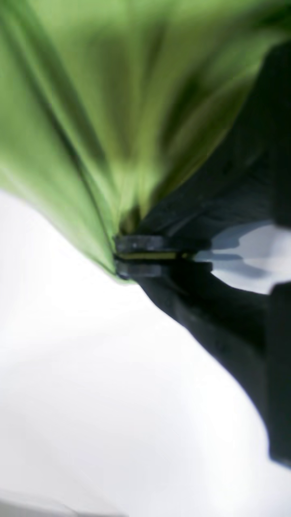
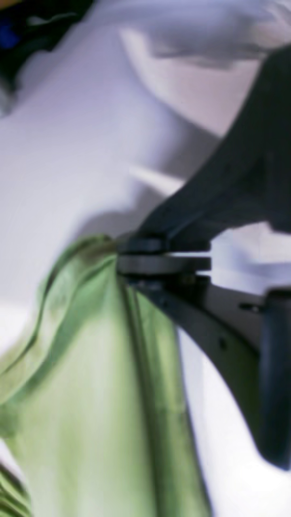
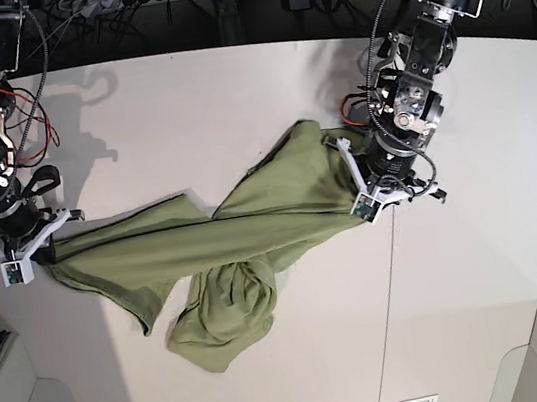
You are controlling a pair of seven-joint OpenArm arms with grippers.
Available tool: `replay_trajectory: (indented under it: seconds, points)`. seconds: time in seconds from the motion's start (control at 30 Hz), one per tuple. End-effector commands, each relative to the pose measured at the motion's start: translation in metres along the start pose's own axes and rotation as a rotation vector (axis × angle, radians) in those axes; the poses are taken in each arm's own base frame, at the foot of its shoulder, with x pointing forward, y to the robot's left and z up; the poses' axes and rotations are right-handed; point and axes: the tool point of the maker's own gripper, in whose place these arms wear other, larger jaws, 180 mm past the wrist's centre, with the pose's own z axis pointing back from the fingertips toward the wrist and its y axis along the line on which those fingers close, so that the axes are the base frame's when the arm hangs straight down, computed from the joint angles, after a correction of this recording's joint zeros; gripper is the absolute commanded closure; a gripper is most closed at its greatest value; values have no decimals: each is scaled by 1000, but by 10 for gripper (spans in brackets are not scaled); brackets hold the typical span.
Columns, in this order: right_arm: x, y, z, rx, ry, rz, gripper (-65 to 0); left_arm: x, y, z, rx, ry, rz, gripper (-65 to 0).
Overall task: Layout the t-shirt on the table in an organized manner, then fold the t-shirt properly
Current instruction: 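Lift the shirt and pull the grippers apart to stretch it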
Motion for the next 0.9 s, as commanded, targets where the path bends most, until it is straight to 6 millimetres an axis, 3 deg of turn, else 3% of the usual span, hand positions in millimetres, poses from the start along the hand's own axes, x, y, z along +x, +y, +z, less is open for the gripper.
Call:
replay_trajectory:
  seconds: [0.0, 0.03, 0.17, 0.37, 0.47, 0.57, 0.67, 0.77, 0.87]
  points:
    - [16, -20, 7, -51, -54, -1, 0, -18, 30, 2, 86, 72, -8, 0]
    - [11, -25, 12, -60, -51, -14, 0, -24, 42, 3, 112, 84, 3, -3]
    - [-2, -39, 28, -79, -52, -70, 0, -39, 76, 9, 177, 114, 26, -125]
    - [-16, -51, 42, -94, -43, -143, 0, -50, 96, 15, 208, 146, 5, -262]
    - [-16, -50, 44, -82, -27, -174, 0, -52, 104, 18, 240, 155, 12, -271]
    - [-2, -51, 49, -79, -62, -175, 0, -50, 113, 20, 273, 149, 7, -271]
    - [18, -39, 54, -20, -113, -159, 0, -38, 118, 25, 284, 122, 9, -271]
    - [30, -14, 58, 117, -144, -175, 0, -14, 116, 31, 270, 67, 11, -271]
    - [33, 13, 59, 239, -151, -193, -155, 9, 113, 38, 249, 15, 17, -271]
